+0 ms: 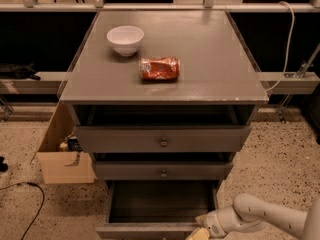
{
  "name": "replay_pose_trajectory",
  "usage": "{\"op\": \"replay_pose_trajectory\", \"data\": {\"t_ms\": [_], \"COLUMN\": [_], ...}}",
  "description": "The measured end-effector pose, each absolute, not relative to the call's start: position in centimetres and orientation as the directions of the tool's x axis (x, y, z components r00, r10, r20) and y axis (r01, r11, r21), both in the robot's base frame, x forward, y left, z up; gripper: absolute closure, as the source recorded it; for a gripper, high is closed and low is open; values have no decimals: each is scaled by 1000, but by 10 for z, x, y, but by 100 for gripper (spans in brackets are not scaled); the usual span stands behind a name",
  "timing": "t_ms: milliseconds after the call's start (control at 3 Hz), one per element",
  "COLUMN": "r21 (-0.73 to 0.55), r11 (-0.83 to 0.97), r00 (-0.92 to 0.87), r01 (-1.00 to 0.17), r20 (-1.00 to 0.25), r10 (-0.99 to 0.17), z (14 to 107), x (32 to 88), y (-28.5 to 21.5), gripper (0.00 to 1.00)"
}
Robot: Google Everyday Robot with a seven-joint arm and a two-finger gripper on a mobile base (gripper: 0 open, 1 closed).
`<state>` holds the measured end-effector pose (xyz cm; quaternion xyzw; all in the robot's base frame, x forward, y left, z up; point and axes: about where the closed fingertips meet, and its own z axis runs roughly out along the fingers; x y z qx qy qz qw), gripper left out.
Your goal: Close bottom drawer
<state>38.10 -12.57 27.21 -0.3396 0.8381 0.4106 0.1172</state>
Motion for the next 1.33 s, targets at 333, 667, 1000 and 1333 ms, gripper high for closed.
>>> {"op": "replay_pose_trajectory", "data": {"t_ms": [333, 667, 1000, 1333], "r21": [629, 642, 650, 650], "r11": [463, 490, 511, 511], "r00": [-772, -793, -806, -806], "r01": [-625, -590, -562, -562], "r20": [-413, -346, -293, -293], "r10": [-483, -502, -513, -514], "z": [253, 237, 224, 224], "x": [363, 349, 339, 339], "y": [-120, -114, -111, -111], "gripper": [0, 0, 0, 0]}}
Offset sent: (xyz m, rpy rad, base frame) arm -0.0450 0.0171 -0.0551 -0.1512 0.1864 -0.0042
